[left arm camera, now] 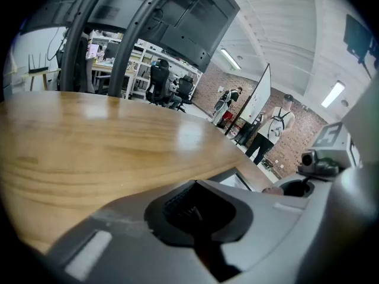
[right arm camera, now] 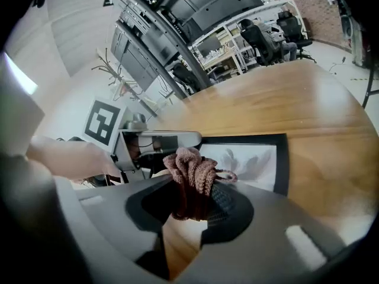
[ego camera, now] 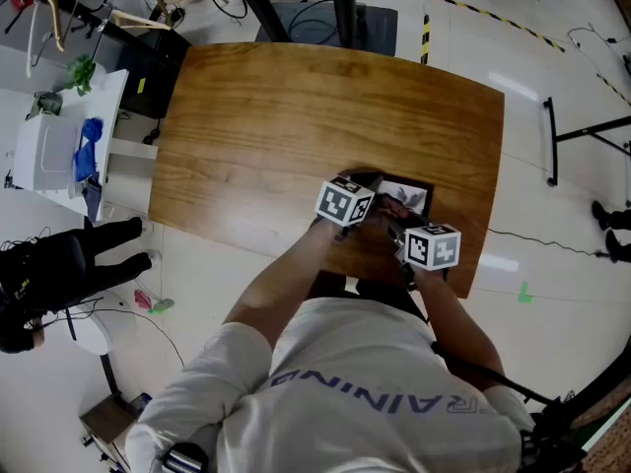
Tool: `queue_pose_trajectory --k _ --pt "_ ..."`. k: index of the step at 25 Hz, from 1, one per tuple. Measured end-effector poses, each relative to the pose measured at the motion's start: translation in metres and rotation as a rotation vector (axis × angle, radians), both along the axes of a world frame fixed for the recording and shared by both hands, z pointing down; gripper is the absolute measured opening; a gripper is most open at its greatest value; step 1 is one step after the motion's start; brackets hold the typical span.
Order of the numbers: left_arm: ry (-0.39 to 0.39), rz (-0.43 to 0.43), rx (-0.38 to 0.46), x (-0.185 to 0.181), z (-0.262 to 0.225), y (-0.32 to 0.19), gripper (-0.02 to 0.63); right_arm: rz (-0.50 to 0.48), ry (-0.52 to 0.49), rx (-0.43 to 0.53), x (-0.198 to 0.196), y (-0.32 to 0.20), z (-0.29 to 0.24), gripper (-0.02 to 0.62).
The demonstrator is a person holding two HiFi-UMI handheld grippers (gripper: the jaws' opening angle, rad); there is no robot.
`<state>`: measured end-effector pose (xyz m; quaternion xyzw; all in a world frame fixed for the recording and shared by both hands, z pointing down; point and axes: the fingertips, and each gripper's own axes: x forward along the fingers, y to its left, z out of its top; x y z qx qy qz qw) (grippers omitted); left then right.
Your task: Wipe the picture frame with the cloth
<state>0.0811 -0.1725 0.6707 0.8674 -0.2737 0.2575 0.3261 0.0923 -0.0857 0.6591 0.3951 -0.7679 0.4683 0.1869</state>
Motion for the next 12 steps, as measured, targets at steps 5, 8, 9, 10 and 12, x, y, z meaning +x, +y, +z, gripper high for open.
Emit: queue_pose_trajectory --k 5,8,9,10,12 --pt "-0.001 0.009 0.001 0.000 -0.001 0.000 0.006 0.056 0.025 -0.007 0.034 0.011 0.001 0.121" --pt "-0.002 0.009 0.004 0.000 -0.001 0.000 0.006 0.105 0.047 -0.008 0.062 0.016 0.001 0.121" --pt "-0.003 0.009 0.005 0.000 -0.002 0.000 0.006 0.122 0.056 -0.007 0.071 0.018 0.000 0.121" --pt "-0.003 0.009 0.007 0.000 -0.002 0.000 0.006 0.137 0.064 -0.006 0.079 0.019 0.000 0.121" --pt "-0.004 0.009 0.008 -0.001 -0.001 0.000 0.006 0.162 0.076 -0.004 0.093 0.023 -0.001 0.121"
